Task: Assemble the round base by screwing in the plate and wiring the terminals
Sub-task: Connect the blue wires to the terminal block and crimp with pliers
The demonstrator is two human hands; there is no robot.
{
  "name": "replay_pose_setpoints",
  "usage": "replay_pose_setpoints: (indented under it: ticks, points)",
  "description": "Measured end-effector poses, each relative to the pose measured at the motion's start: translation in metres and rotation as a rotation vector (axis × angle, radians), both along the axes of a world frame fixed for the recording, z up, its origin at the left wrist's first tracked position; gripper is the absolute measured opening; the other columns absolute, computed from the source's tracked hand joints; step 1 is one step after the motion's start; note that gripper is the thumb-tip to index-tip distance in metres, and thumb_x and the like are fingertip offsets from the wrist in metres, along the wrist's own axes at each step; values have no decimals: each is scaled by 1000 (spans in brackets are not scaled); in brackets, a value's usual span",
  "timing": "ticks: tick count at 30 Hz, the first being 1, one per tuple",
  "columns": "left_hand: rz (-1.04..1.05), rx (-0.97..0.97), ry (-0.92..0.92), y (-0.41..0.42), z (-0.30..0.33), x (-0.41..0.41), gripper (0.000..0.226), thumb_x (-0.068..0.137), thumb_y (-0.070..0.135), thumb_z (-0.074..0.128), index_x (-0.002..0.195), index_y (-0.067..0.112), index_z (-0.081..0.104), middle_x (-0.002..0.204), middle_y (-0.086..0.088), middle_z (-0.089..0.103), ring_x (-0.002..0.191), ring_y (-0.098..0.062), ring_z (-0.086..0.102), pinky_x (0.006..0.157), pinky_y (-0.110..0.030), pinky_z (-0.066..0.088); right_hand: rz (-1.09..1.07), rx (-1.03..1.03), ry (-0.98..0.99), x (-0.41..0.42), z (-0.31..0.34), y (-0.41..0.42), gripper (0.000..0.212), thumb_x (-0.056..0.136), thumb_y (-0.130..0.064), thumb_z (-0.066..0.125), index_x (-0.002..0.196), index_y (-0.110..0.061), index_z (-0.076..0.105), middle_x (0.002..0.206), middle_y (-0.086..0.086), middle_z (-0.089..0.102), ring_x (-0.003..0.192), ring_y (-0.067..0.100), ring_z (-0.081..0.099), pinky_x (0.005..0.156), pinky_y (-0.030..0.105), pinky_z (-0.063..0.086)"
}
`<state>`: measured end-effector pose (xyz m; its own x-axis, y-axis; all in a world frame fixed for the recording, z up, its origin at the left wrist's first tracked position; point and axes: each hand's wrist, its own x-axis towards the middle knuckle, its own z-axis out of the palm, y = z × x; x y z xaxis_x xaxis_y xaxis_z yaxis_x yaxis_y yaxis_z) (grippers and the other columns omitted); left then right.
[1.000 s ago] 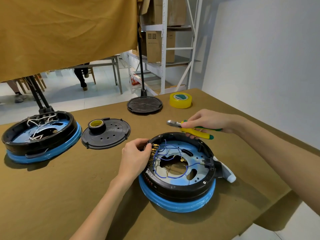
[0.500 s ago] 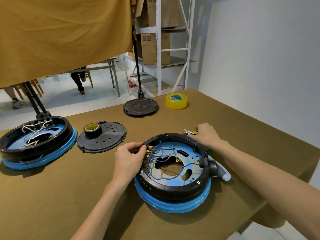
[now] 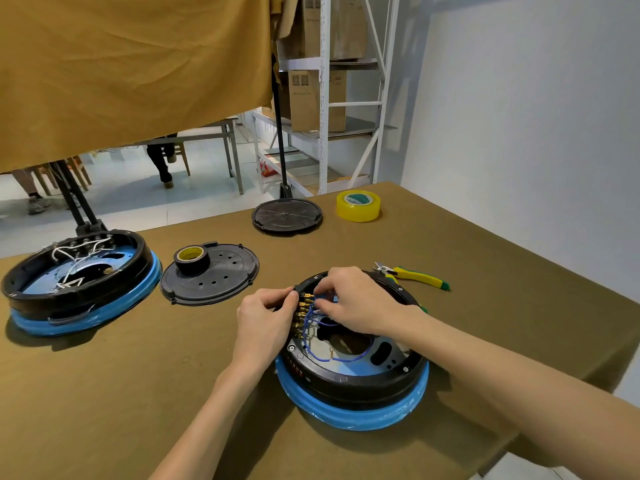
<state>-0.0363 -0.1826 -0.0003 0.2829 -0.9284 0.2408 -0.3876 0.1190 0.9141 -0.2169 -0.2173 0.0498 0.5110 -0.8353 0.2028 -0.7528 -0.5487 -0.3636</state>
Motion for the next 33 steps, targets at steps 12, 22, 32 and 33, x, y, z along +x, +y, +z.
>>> replay_pose_setpoints:
  ticks: [12,22,32,33]
  points:
    - [16,-14,76,4,-1,-4,18,99,22,67,112,18,79,104,11,71,101,-1,65,90,-26,53,-55,210,-195,6,-4,-19,17,97,-25,68,99,-16,82,79,-11,71,64,-5,59,58,7,36]
    - [74,-19,108,17,-3,1,9,94,23,72,90,29,78,82,12,76,81,3,69,66,-12,52,-88,119,-281,10,-13,6,11,91,-29,75,95,-21,80,87,-16,63,81,-5,57,67,8,40]
    - [87,-78,181,20,-5,-5,11,96,15,70,101,18,79,98,5,75,93,-3,70,73,-9,53,-112,189,-410,20,-19,2,5,88,-15,78,88,-13,83,75,-9,72,74,3,67,77,23,55]
    - [80,-72,182,20,-6,-6,10,97,16,69,100,19,79,98,5,75,94,-4,70,73,-10,53,-106,181,-407,20,-19,2,5,88,-15,78,89,-13,83,75,-9,72,73,2,66,75,21,53]
